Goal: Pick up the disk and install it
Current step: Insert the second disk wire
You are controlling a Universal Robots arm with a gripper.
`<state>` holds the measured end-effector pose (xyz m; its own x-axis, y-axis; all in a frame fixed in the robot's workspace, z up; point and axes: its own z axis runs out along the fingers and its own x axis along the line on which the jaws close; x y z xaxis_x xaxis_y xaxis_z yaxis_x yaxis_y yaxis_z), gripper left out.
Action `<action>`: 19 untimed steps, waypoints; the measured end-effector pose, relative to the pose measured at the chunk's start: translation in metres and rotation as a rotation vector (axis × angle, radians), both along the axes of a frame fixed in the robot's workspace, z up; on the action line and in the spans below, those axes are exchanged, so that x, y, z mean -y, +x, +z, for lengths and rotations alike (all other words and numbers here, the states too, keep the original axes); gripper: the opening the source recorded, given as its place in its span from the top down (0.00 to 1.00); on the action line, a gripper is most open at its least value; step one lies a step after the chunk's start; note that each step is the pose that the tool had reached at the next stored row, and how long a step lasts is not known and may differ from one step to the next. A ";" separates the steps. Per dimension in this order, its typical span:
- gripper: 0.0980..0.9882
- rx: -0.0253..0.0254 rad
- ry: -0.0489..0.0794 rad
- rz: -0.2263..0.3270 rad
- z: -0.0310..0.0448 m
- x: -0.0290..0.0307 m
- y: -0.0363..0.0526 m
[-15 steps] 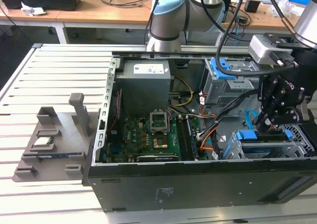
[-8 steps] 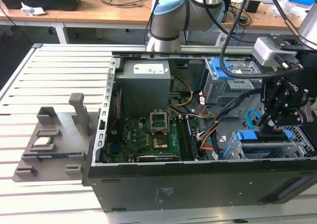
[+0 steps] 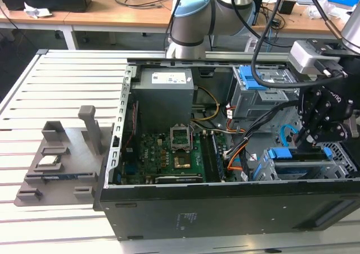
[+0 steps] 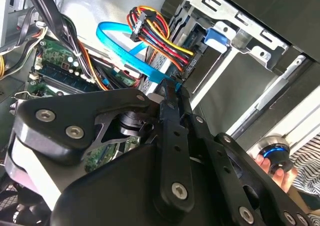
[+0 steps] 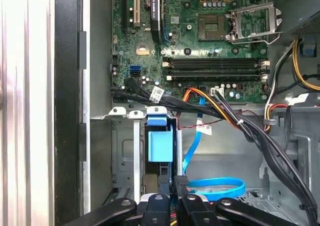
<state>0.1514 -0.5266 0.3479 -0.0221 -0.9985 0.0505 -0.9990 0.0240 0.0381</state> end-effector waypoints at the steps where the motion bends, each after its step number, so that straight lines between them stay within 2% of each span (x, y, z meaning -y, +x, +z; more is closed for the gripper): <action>1: 0.93 0.0000 0.000 0.001 0.0001 0.0002 0.0000; 9: 0.93 0.0000 0.000 0.015 -0.0026 0.0010 0.0008; 19: 0.93 0.0000 -0.001 0.022 -0.0098 0.0028 -0.0010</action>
